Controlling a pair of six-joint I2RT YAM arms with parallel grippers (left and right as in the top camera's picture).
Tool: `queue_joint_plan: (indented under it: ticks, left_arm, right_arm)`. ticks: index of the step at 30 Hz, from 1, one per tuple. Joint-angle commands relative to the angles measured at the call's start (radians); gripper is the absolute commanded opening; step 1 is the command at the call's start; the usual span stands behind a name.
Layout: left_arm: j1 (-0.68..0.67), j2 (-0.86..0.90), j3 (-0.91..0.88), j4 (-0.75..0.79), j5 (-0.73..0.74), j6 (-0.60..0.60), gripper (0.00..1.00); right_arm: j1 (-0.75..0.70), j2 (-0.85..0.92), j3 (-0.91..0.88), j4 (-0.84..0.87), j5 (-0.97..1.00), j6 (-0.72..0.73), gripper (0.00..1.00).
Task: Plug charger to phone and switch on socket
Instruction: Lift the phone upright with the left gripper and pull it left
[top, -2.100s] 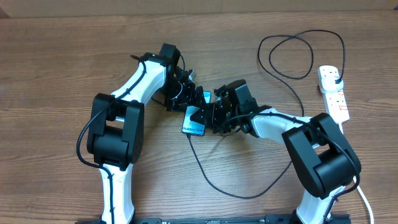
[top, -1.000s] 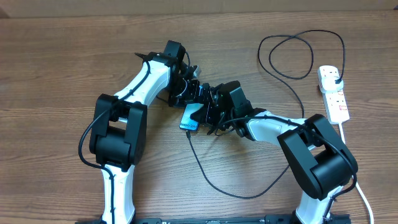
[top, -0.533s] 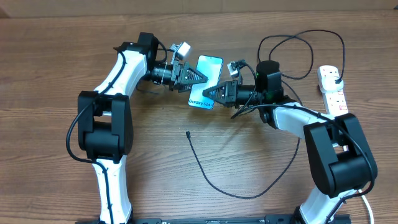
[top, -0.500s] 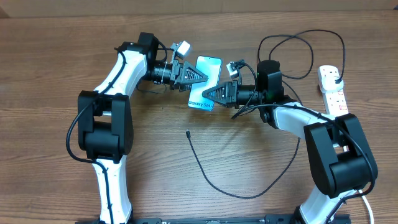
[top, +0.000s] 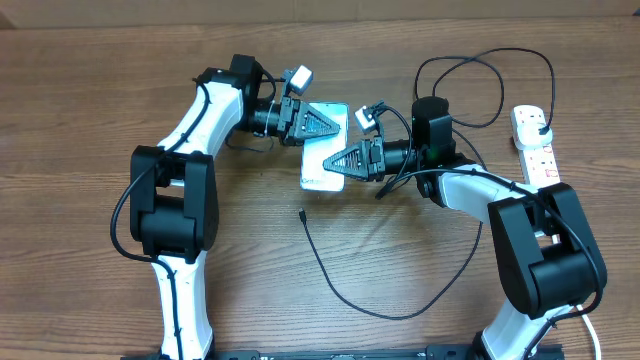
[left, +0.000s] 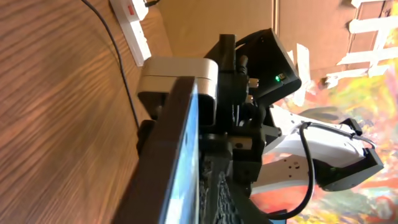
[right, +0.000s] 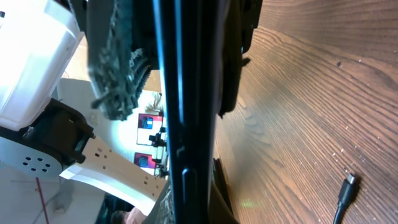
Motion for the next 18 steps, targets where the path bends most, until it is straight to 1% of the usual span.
queue_joint_plan:
  ticks: [1,5,8,10,11,12,13,14,15,17,18]
  left_arm:
    - [-0.036,-0.001,0.022,-0.003,0.045,0.026,0.24]
    - [-0.045,-0.001,0.022,-0.030,0.025,0.027,0.23]
    - [-0.045,-0.001,0.022,-0.075,-0.047,0.039,0.21]
    - [-0.045,-0.001,0.022,-0.093,-0.051,0.061,0.17]
    - [-0.045,-0.001,0.022,-0.092,-0.051,0.061,0.12]
    - [-0.045,-0.001,0.022,-0.082,-0.052,0.061,0.04]
    - [-0.043,-0.001,0.022,-0.073,-0.053,0.060,0.04]
    - [-0.038,-0.001,0.022,-0.056,-0.063,0.059,0.04]
    - [-0.030,-0.001,0.022,-0.040,-0.079,0.043,0.04]
    - [0.021,-0.001,0.022,0.013,-0.250,-0.093,0.04]
    - [0.046,-0.001,0.022,0.023,-0.286,-0.121,0.04]
  right_arm:
    - [0.013,-0.026,0.017,0.000,-0.023,0.005,0.04]
    - [0.010,-0.026,0.017,0.001,-0.019,0.004,0.04]
    - [0.000,-0.026,0.017,0.001,-0.011,0.004,0.04]
    - [-0.005,-0.026,0.017,0.001,-0.012,0.004,0.04]
    - [-0.006,-0.026,0.017,0.001,-0.012,0.004,0.06]
    - [-0.006,-0.026,0.017,0.001,-0.012,0.004,0.17]
    - [-0.006,-0.026,0.017,0.001,-0.012,0.004,0.25]
    - [-0.006,-0.026,0.017,0.001,-0.013,0.005,0.31]
    - [-0.011,-0.026,0.017,0.001,-0.012,0.005,0.35]
    - [-0.038,-0.026,0.031,0.001,-0.009,0.039,0.51]
    - [-0.042,-0.026,0.042,0.000,-0.010,0.049,0.54]
